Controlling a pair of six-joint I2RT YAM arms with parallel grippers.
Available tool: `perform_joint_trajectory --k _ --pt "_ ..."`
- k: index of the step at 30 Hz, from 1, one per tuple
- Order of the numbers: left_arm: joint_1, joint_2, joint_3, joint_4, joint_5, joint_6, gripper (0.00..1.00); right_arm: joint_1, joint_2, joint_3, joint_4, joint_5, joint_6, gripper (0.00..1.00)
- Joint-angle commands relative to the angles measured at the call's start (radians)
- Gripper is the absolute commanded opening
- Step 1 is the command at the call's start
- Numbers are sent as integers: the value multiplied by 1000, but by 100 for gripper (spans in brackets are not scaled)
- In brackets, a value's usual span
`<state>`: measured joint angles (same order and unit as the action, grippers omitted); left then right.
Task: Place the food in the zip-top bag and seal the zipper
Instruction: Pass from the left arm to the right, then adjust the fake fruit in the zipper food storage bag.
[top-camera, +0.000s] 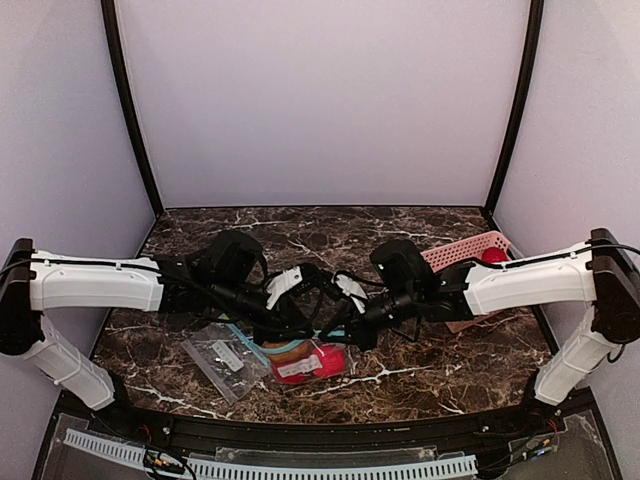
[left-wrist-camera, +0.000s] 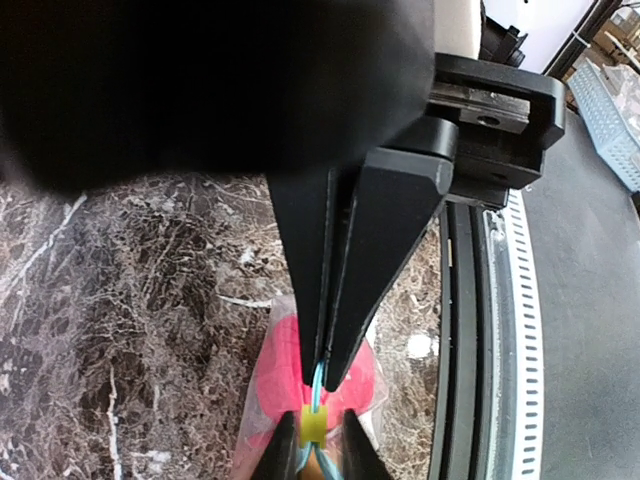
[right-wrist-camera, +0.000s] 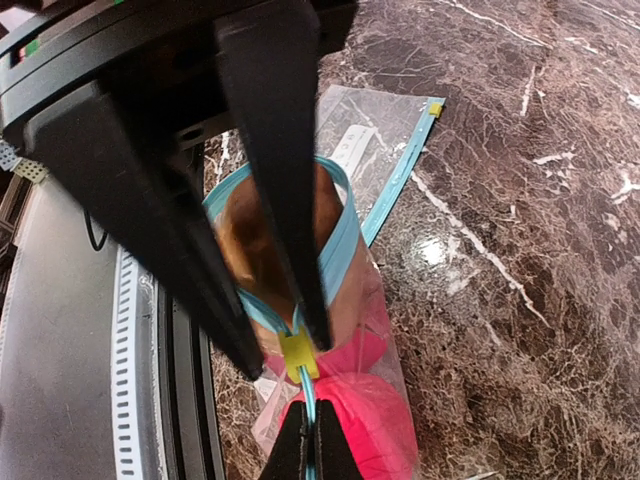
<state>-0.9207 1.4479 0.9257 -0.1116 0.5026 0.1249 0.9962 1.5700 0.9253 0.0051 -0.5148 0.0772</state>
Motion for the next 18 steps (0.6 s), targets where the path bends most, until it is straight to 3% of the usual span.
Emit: perform_joint_trajectory --k 1,4,8,12,18 --pt "2 -61 -45 44 -98 -154 28 8 -14 -3 47 16 -8 0" --pt "0 -115 -65 51 -157 -255 55 8 -20 -11 52 17 -7 0" --pt "0 -184 -93 -7 -269 -422 76 8 -25 -15 58 18 -7 0" --pt "14 -259 -128 -92 -367 -561 86 8 -25 -11 59 18 -11 0" --pt "87 -336 -211 -148 -336 -732 88 9 -26 -17 66 16 -5 0"
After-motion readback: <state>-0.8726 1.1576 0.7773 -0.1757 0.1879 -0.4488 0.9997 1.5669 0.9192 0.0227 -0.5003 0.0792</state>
